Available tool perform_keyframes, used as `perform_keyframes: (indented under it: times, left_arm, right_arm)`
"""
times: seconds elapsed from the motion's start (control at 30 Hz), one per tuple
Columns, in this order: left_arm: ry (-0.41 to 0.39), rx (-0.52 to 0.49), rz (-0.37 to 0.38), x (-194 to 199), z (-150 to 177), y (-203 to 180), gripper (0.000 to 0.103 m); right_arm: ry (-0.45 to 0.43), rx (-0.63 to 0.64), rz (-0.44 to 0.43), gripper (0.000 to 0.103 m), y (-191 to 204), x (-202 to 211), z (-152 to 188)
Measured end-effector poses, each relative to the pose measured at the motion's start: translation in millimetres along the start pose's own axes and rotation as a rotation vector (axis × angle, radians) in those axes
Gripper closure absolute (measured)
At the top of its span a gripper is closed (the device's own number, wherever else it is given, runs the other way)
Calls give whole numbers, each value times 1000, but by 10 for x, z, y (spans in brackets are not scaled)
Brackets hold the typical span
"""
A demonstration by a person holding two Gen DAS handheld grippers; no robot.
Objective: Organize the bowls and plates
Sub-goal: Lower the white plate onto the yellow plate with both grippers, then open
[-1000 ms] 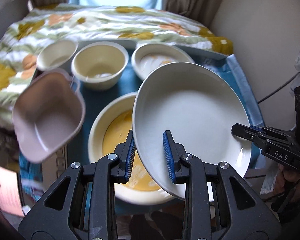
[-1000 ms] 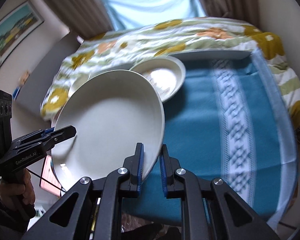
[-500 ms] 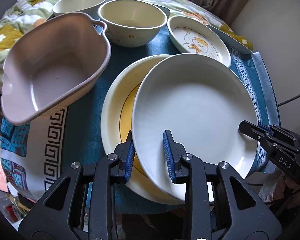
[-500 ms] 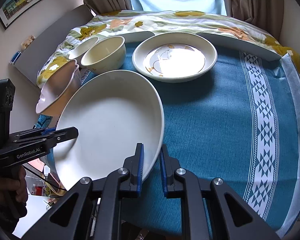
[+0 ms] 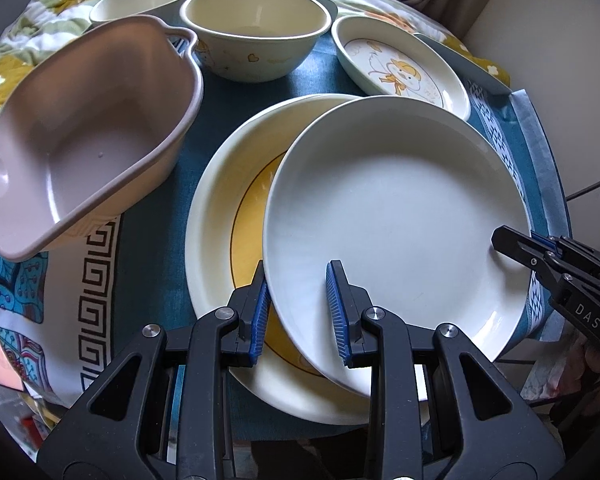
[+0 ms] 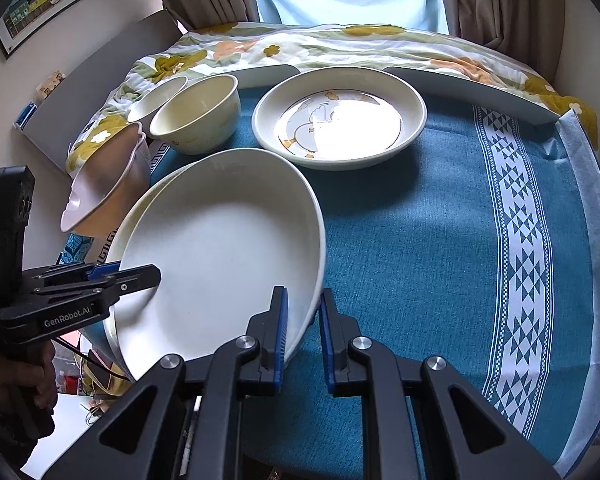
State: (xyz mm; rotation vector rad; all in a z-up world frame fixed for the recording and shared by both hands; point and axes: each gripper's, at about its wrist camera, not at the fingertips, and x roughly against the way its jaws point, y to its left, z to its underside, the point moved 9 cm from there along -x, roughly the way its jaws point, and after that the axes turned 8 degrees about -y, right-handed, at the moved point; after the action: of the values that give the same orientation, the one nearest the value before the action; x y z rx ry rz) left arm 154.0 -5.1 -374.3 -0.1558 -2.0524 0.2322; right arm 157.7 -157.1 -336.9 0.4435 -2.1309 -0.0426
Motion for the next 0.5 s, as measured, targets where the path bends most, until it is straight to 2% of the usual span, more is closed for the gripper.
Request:
perform_keyframes:
  times: [0.23, 0.5]
  left_arm:
    - [-6, -81, -66, -25, -34, -47, 78]
    - [-27, -226, -176, -5, -74, -133, 78]
  right_arm:
    - [1, 11, 20, 89, 23, -25, -3]
    - [0, 19, 48, 89, 27, -53, -24]
